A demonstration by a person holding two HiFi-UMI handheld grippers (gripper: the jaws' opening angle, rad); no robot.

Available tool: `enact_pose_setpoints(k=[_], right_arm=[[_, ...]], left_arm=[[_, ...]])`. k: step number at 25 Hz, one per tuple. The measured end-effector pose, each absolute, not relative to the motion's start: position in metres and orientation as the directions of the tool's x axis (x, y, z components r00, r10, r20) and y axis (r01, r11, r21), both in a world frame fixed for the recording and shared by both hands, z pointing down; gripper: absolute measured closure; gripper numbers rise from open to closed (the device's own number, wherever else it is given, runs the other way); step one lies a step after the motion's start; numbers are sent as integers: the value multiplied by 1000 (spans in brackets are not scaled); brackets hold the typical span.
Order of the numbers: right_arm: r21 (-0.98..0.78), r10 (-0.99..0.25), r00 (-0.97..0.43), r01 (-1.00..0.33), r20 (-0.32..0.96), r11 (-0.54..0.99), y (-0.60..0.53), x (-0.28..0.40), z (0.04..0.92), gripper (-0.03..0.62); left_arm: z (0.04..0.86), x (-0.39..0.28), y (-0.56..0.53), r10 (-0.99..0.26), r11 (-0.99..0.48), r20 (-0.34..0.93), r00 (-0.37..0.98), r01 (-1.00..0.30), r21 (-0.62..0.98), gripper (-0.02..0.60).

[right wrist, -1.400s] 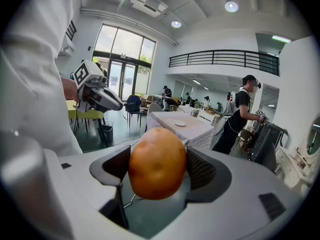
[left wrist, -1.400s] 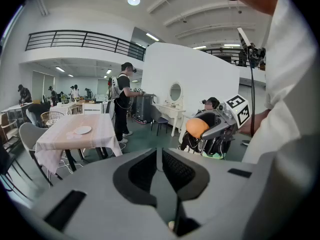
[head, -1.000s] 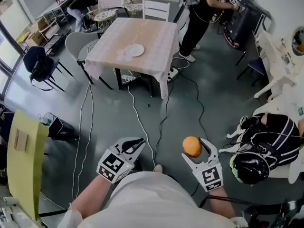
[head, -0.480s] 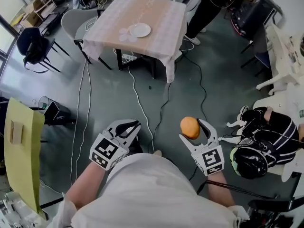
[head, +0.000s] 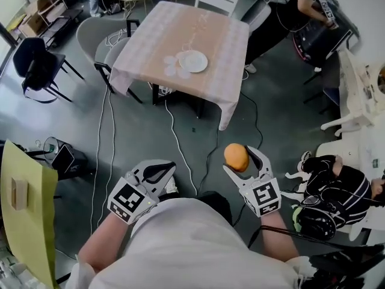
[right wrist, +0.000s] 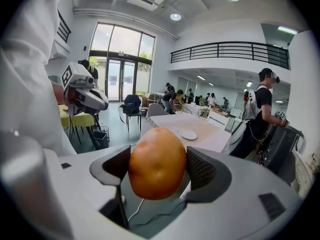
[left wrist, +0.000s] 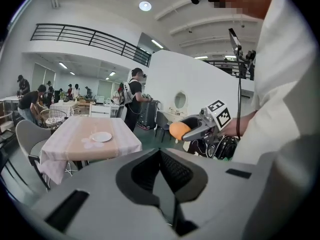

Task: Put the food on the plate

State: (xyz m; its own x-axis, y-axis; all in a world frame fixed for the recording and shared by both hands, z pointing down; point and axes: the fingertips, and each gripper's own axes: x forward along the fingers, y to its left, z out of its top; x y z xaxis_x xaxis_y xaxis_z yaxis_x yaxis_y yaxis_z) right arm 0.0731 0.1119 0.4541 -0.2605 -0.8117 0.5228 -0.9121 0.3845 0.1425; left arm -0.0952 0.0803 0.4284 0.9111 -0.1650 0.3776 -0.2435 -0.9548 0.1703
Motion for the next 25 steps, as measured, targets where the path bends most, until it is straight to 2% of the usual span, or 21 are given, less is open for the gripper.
enact_pose_setpoints(k=[8,15,19,25], right_arm=[[130,-773,-308,-886,555,446,-1,61,467,239],[127,-741,-367,-847,563,516,-132,91,492,240],[127,-698,-411,-804,586,580,-211,112,514,240],[109,-620,-467,-737,630,667,-313,136,557,240]], left_arm=[[437,-136,-2,-258,-910,391,884,-358,211,572],[431,-145,-86,-425,-845,379,822,-510,160,572],[424,-128,-140,-501,-785,393,771,-596,170,572],[405,-82,-202,-564,-740,406,719,-658,138,572]])
